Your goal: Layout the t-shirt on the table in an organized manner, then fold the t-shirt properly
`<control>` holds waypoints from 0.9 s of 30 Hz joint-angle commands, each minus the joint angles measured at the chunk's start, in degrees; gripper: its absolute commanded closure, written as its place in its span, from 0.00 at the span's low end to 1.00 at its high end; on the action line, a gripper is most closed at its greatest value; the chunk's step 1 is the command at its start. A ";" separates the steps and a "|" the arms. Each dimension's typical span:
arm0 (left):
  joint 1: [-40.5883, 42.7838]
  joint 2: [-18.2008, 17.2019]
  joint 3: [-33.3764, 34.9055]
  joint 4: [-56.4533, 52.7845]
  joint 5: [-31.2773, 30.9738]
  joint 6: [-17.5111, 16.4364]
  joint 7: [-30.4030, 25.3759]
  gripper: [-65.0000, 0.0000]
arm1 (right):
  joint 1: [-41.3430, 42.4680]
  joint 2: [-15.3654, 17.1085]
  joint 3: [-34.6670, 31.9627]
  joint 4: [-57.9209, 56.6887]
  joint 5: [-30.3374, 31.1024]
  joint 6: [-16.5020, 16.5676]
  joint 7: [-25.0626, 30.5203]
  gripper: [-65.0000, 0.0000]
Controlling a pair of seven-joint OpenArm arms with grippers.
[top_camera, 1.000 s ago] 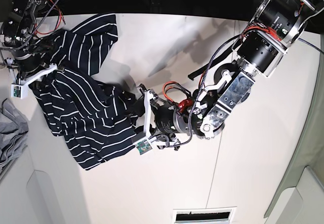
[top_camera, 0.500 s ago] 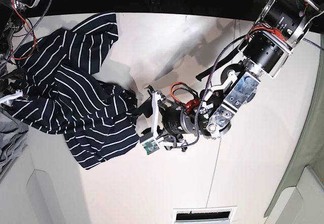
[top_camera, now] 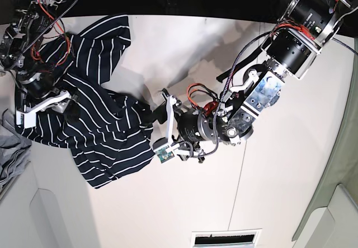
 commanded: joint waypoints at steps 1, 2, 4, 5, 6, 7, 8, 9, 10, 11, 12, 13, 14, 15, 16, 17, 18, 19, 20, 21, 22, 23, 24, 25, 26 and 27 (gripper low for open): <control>-1.33 -0.04 -0.39 0.85 -0.68 0.04 -0.15 0.40 | 0.92 -0.15 -1.95 1.03 -0.04 1.20 2.32 0.41; -1.03 -0.20 -0.39 0.85 -0.72 0.02 0.94 0.40 | 0.92 -0.35 -4.31 1.03 -1.90 1.16 3.04 0.41; -0.52 -1.03 -0.39 0.87 -1.36 0.02 1.66 0.40 | 0.92 -0.48 -9.29 1.03 -7.26 0.61 4.96 0.41; -0.22 -1.68 -0.39 0.94 -2.05 0.02 1.66 0.40 | 0.92 -0.48 -11.87 0.96 -9.86 0.24 5.92 0.41; 0.00 -2.51 -0.39 1.07 -2.78 0.00 1.68 0.40 | 0.94 -0.46 -14.40 0.79 -12.59 -0.33 6.73 0.41; 0.31 -3.41 -0.39 1.42 -3.52 0.00 1.88 0.40 | 0.94 -0.46 -16.90 0.63 -15.61 -1.07 7.50 0.41; 0.79 -4.35 -0.39 2.10 -4.50 -0.04 2.12 0.40 | 0.94 -0.44 -19.19 0.28 -18.38 -2.05 8.00 0.41; 1.44 -5.31 -0.39 3.23 -5.20 -0.04 2.21 0.40 | 0.94 -0.31 -21.27 -0.28 -20.83 -3.52 8.70 0.41; 2.29 -6.23 -0.39 4.79 -5.51 -0.07 2.34 0.40 | 0.94 0.13 -23.26 -0.98 -22.67 -5.49 9.46 0.41; 3.41 -7.10 -0.39 6.73 -5.51 -0.07 2.32 0.40 | 0.94 0.76 -25.18 -1.66 -24.06 -7.58 10.36 0.41; 4.66 -7.82 -0.39 8.90 -5.51 -0.22 2.27 0.40 | 0.96 1.57 -26.91 -2.23 -25.44 -9.79 11.15 0.41; 6.08 -8.33 -0.39 11.06 -5.53 -0.52 2.21 0.40 | 1.07 2.36 -28.46 -2.67 -26.80 -11.82 11.78 0.44; 7.65 -8.57 -0.37 12.92 -5.66 -0.72 2.05 0.40 | 1.25 3.06 -29.77 -2.97 -28.04 -13.66 11.78 0.51; 9.25 -8.57 -0.37 14.34 -5.95 -0.66 2.05 0.40 | 1.25 3.61 -30.80 -3.04 -29.35 -15.10 11.76 0.60; 10.75 -8.55 -0.39 15.08 -6.29 -0.61 1.95 0.40 | 1.25 4.00 -31.52 -3.04 -30.88 -15.93 11.76 0.72; 12.13 -8.50 -0.37 15.19 -6.99 -0.63 1.75 0.40 | 1.25 4.15 -31.85 -3.04 -32.24 -16.04 11.74 0.82; 13.42 -8.17 -0.37 15.17 -7.23 -0.66 1.60 0.40 | 1.25 4.15 -31.82 -3.04 -33.16 -16.02 11.74 0.92; 14.67 -8.04 -0.37 15.17 -7.21 -0.66 1.55 0.40 | 1.25 4.15 -31.80 -3.04 -33.55 -16.02 11.74 1.00; 15.72 -8.02 -0.39 15.17 -7.23 -0.63 1.38 0.40 | 1.27 4.15 -31.74 -3.04 -33.94 -16.02 11.78 1.00; 16.59 -8.02 -0.37 15.17 -7.26 -0.63 0.72 0.40 | 1.40 4.15 -31.74 -3.04 -34.10 -16.02 11.78 1.00; 17.31 -7.82 -0.37 15.17 -7.26 -0.66 0.28 0.40 | 1.73 4.15 -31.74 -3.02 -34.14 -16.04 11.78 1.00; 17.73 -7.21 -0.37 15.17 -7.23 -0.66 0.31 0.40 | 2.27 4.15 -31.74 -3.02 -34.36 -16.04 11.76 1.00; 18.05 -6.67 -0.37 15.17 -7.26 -0.70 0.35 0.40 | 2.86 4.24 -31.74 -2.89 -34.47 -16.04 11.78 1.00; 18.25 -5.99 -0.37 15.17 -7.28 -0.70 0.37 0.40 | 3.63 4.39 -31.74 -2.82 -34.45 -16.02 11.76 1.00; 18.62 -5.25 -0.37 15.17 -7.52 -0.94 0.39 0.40 | 4.44 4.48 -31.74 -2.75 -34.42 -16.02 11.74 1.00; 19.12 -4.46 -0.37 15.17 -7.87 -1.49 0.39 0.40 | 5.22 4.48 -31.74 -2.64 -34.45 -16.02 11.69 1.00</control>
